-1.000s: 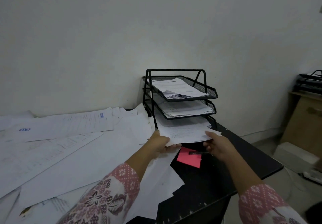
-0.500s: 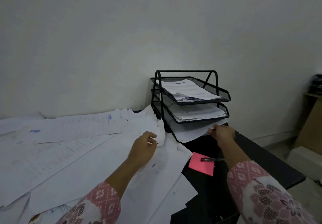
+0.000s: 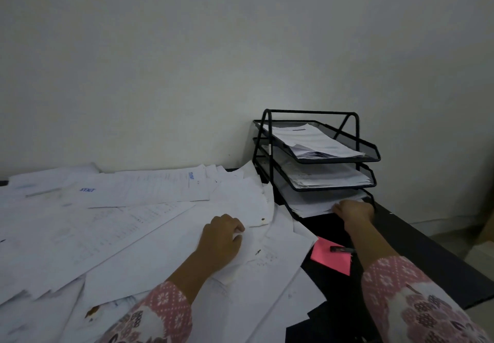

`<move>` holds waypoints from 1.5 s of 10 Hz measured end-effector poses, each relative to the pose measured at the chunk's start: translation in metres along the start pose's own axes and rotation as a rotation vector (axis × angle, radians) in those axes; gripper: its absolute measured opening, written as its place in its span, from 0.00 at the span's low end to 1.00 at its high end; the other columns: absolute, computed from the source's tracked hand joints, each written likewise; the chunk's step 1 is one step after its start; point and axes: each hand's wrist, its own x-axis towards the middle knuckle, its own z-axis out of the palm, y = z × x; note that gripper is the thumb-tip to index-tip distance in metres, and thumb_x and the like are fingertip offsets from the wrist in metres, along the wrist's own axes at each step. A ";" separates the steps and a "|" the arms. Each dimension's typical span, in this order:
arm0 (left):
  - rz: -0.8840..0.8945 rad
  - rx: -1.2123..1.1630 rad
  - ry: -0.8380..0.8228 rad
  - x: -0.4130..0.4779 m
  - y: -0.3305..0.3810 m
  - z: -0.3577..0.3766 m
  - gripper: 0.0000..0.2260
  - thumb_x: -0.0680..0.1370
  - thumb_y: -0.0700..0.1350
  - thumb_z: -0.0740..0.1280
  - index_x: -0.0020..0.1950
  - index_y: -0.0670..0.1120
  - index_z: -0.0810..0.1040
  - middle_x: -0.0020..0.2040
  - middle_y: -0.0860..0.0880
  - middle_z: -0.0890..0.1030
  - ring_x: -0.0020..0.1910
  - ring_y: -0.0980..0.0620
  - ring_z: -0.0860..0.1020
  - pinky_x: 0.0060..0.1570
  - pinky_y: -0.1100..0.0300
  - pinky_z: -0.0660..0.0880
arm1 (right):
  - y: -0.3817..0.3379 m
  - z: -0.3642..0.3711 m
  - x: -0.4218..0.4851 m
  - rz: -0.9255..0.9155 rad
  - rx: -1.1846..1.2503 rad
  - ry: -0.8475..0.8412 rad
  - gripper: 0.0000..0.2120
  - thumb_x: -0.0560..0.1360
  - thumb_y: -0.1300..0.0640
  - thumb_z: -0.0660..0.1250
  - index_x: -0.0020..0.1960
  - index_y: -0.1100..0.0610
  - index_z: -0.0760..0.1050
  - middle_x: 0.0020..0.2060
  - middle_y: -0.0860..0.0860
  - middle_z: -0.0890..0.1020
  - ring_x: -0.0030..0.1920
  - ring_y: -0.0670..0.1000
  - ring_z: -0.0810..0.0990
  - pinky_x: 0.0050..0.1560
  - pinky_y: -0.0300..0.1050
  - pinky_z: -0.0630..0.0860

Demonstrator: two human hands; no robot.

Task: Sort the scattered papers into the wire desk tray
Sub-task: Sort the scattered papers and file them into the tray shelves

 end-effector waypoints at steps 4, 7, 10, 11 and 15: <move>-0.050 0.009 0.122 -0.041 -0.064 -0.061 0.07 0.74 0.40 0.66 0.50 0.47 0.81 0.50 0.51 0.80 0.52 0.51 0.75 0.52 0.59 0.69 | 0.043 0.081 -0.084 -0.364 -0.134 -0.173 0.10 0.74 0.67 0.62 0.52 0.56 0.73 0.47 0.55 0.78 0.45 0.58 0.79 0.48 0.51 0.78; -0.410 0.263 0.078 -0.098 -0.142 -0.146 0.37 0.62 0.71 0.53 0.60 0.49 0.77 0.61 0.51 0.76 0.61 0.49 0.73 0.58 0.55 0.67 | 0.097 0.168 -0.164 -0.614 -0.573 -0.580 0.07 0.75 0.62 0.66 0.52 0.60 0.75 0.43 0.52 0.77 0.42 0.47 0.74 0.38 0.31 0.67; -0.244 0.301 -0.039 -0.107 -0.167 -0.155 0.36 0.69 0.69 0.49 0.66 0.48 0.72 0.64 0.52 0.74 0.61 0.54 0.73 0.59 0.60 0.68 | 0.117 0.230 -0.174 -0.816 -0.946 -0.551 0.10 0.76 0.55 0.65 0.55 0.56 0.76 0.56 0.50 0.78 0.60 0.53 0.70 0.56 0.45 0.68; -0.144 0.339 -0.080 -0.106 -0.175 -0.160 0.23 0.78 0.60 0.54 0.66 0.48 0.71 0.64 0.52 0.74 0.60 0.54 0.73 0.57 0.64 0.67 | 0.111 0.246 -0.166 -0.816 -1.014 -0.543 0.14 0.75 0.53 0.66 0.59 0.55 0.73 0.59 0.51 0.76 0.62 0.53 0.70 0.59 0.46 0.66; 0.130 0.398 0.061 -0.110 -0.184 -0.170 0.16 0.76 0.50 0.54 0.37 0.48 0.79 0.33 0.55 0.78 0.27 0.59 0.75 0.27 0.71 0.65 | 0.108 0.264 -0.134 -0.873 -1.358 -0.591 0.21 0.80 0.46 0.57 0.71 0.50 0.65 0.67 0.49 0.71 0.67 0.52 0.67 0.64 0.49 0.61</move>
